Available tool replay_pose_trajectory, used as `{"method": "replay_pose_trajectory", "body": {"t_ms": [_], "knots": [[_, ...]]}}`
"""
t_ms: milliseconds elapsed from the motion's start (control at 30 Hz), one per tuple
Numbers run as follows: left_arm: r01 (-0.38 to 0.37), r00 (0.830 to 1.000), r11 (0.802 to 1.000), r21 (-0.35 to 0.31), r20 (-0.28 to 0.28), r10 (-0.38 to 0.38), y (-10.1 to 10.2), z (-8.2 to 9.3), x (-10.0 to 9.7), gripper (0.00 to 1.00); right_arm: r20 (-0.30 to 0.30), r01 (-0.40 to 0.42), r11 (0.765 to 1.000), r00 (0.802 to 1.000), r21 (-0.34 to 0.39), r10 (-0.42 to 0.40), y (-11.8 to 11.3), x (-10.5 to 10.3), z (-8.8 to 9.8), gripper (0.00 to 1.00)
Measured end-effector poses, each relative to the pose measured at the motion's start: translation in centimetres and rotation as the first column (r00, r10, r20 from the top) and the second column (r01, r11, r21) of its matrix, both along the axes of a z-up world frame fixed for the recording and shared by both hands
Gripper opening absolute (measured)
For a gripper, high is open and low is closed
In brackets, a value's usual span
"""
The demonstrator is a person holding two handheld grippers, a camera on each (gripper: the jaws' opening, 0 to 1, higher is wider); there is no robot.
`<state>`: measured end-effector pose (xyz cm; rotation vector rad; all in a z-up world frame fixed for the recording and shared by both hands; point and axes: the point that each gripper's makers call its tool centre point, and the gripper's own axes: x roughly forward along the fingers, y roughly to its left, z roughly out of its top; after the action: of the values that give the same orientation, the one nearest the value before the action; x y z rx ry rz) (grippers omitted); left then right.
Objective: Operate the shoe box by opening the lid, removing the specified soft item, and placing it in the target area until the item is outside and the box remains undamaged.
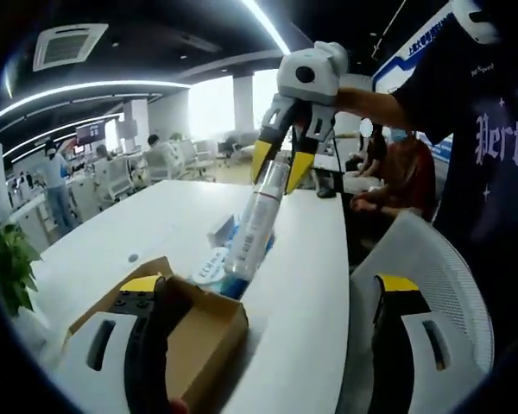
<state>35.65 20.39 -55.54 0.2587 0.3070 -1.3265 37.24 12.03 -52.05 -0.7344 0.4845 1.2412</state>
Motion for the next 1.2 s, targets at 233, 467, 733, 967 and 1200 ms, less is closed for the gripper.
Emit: {"method": "replay_pose_trajectory", "body": {"t_ms": [233,467,733,967,1200], "knots": [[-0.040,0.999,0.999,-0.011,-0.004,0.040,0.6,-0.2,-0.1,0.99,0.020,-0.023,0.998,1.000,-0.058,0.024,-0.8,1.0,0.9,0.14],[-0.074,0.997,0.997,-0.013,0.001,0.074,1.3,-0.3,-0.3,0.99,0.033,-0.032,0.994,0.999,-0.107,0.036,-1.9,2.5,1.6,0.14],[-0.120,0.993,0.993,-0.024,-0.001,0.120,2.4,-0.5,-0.3,0.99,0.042,-0.032,0.987,0.998,-0.155,0.039,-2.9,4.1,2.2,0.14],[-0.157,0.988,0.987,-0.024,0.000,0.158,3.3,-0.8,-0.2,0.99,0.050,-0.032,0.979,0.998,-0.203,0.043,-3.7,5.8,2.6,0.14],[-0.183,0.983,0.983,-0.024,0.007,0.183,4.1,-0.7,-0.1,0.99,0.054,-0.027,0.967,0.998,-0.252,0.042,-4.6,7.3,2.2,0.14]]}}
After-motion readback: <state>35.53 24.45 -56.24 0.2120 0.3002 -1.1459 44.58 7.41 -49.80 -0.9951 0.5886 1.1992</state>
